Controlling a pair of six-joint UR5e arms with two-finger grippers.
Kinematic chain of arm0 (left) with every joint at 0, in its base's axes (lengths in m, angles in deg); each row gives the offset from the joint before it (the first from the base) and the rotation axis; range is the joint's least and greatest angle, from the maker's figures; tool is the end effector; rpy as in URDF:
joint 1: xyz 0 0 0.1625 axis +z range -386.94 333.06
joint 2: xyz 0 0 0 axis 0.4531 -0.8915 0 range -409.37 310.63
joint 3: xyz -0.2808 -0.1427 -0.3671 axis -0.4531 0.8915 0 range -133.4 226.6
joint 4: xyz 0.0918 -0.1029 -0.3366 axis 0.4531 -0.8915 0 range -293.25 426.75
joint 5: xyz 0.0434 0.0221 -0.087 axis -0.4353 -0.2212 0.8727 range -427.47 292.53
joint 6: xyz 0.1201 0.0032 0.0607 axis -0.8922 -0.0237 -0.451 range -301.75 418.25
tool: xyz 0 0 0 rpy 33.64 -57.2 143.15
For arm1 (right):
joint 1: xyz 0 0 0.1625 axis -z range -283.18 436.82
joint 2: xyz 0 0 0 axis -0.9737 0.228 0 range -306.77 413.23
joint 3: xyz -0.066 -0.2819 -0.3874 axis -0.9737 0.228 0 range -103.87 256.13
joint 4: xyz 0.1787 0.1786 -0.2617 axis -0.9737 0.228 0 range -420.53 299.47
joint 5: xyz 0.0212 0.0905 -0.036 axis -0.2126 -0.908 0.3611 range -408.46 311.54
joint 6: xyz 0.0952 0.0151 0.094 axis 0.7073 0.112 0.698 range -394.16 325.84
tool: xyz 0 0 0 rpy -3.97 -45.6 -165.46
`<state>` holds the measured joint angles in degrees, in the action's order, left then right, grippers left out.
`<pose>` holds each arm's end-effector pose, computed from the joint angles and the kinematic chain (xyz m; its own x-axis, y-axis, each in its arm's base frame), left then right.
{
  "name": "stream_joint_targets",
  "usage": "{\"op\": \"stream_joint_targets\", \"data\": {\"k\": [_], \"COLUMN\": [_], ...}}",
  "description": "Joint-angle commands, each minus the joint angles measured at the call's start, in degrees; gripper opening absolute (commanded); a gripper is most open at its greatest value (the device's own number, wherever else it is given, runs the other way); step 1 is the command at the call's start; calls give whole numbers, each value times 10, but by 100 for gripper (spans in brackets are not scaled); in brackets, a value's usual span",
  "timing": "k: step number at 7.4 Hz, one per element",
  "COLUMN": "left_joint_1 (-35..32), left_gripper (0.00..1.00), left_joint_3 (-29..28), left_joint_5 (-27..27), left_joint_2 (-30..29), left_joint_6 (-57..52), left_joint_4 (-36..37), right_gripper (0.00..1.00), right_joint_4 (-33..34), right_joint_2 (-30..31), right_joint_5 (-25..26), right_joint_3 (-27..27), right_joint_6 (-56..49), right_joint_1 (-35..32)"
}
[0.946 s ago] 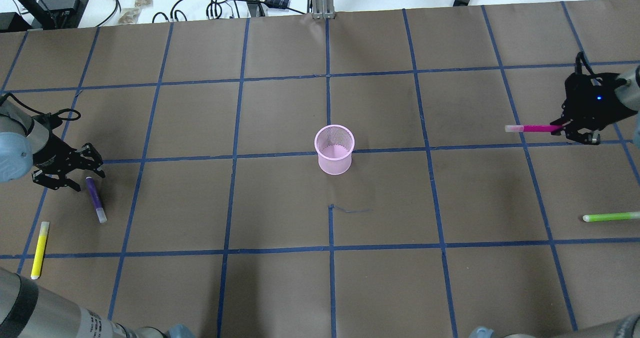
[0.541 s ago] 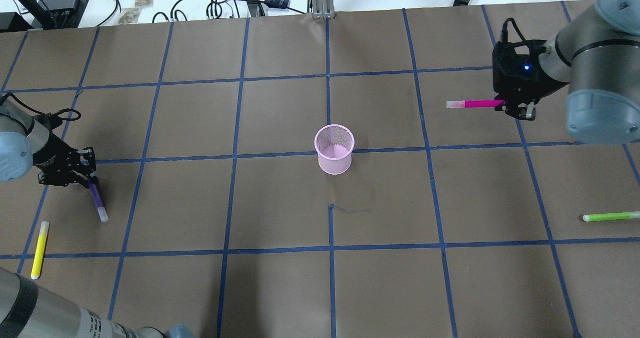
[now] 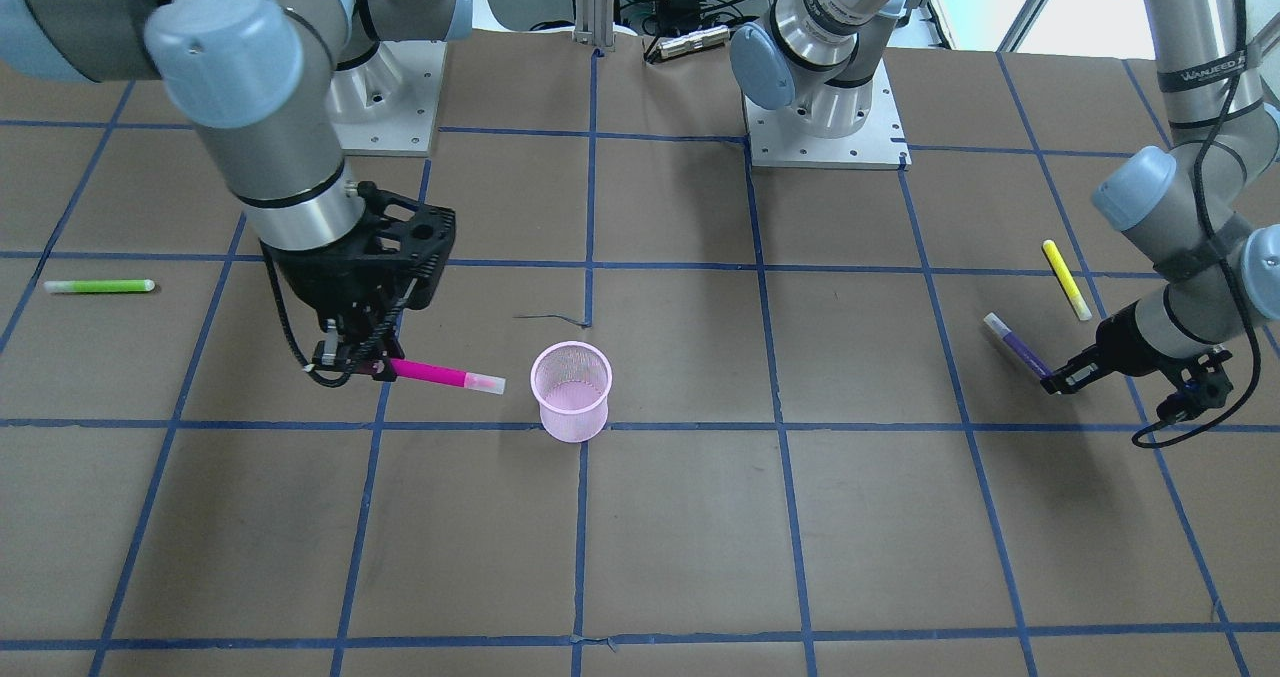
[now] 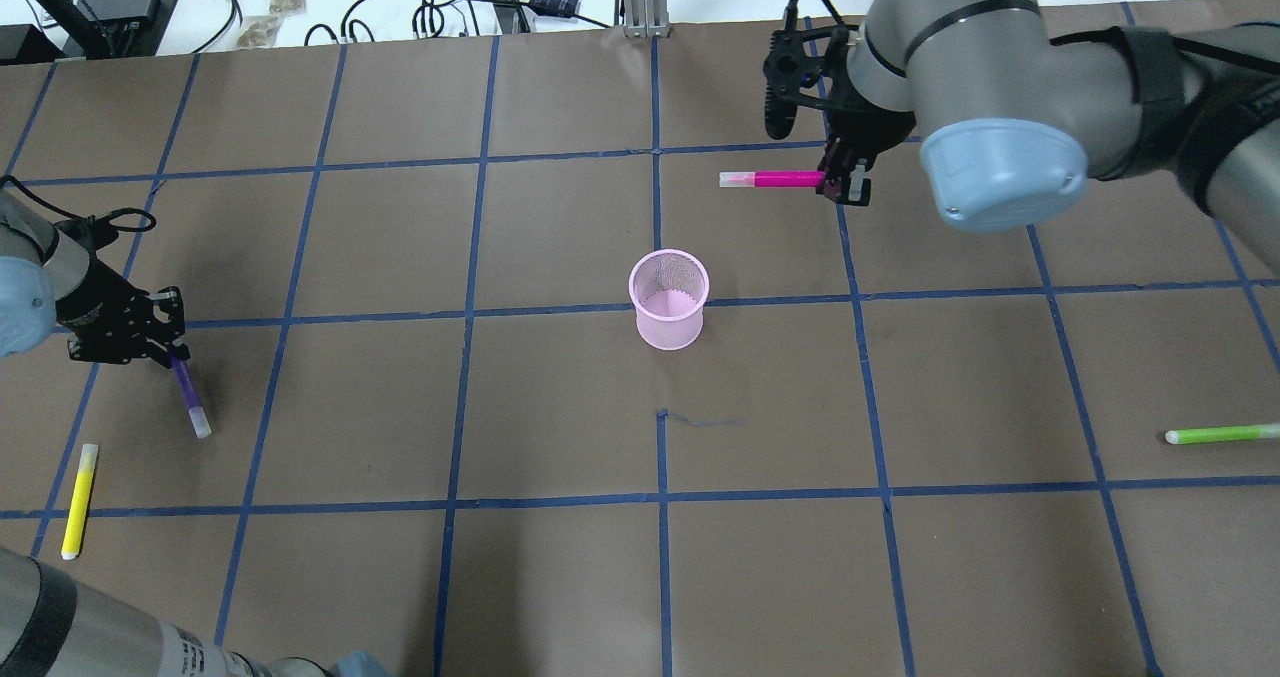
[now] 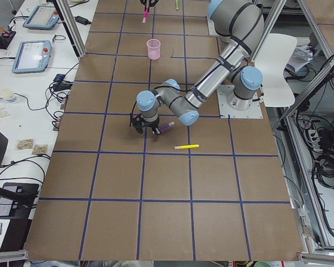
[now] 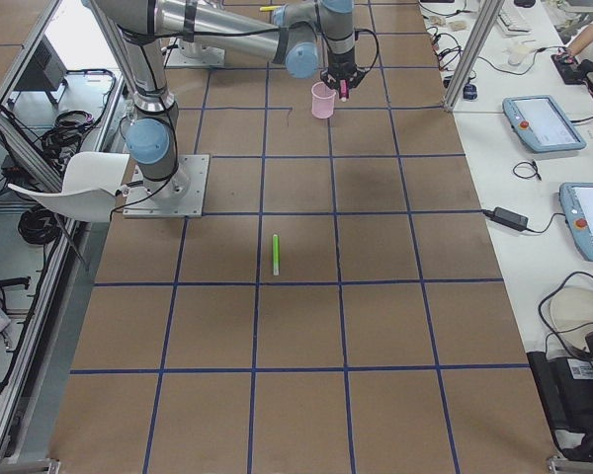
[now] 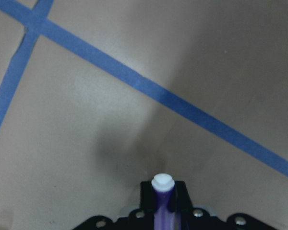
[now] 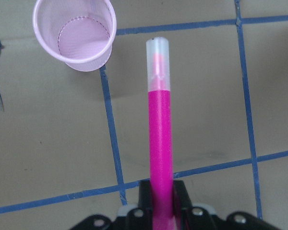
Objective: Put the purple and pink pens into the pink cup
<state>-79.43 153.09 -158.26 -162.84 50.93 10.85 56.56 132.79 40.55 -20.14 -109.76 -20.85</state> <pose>0.2231 -0.5064 0.2448 -0.8648 -0.5022 -0.0006 -0.4996 0.8601 0.1029 0.2057 -0.5112 0.4264 -0.1191 -0.9782 0.1703 -0.9920 0.1101 -0.0612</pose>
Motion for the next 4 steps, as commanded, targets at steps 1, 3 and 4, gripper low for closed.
{"op": "stream_joint_targets", "data": {"k": [1, 3, 4], "left_joint_1": [-7, -16, -23], "left_gripper": [0, 0, 0], "left_joint_3": [-46, -59, -59], "left_joint_5": [1, 9, 9], "left_joint_2": [3, 13, 18], "left_joint_6": [-1, -4, -4], "left_joint_4": [-19, -31, -30], "right_gripper": [0, 0, 0], "right_joint_4": [-12, -12, -13], "right_joint_2": [-25, -48, -62], "right_joint_5": [94, 155, 170], "right_joint_3": [23, 21, 17], "right_joint_6": [35, 68, 67], "right_joint_1": [-87, -123, -137]}}
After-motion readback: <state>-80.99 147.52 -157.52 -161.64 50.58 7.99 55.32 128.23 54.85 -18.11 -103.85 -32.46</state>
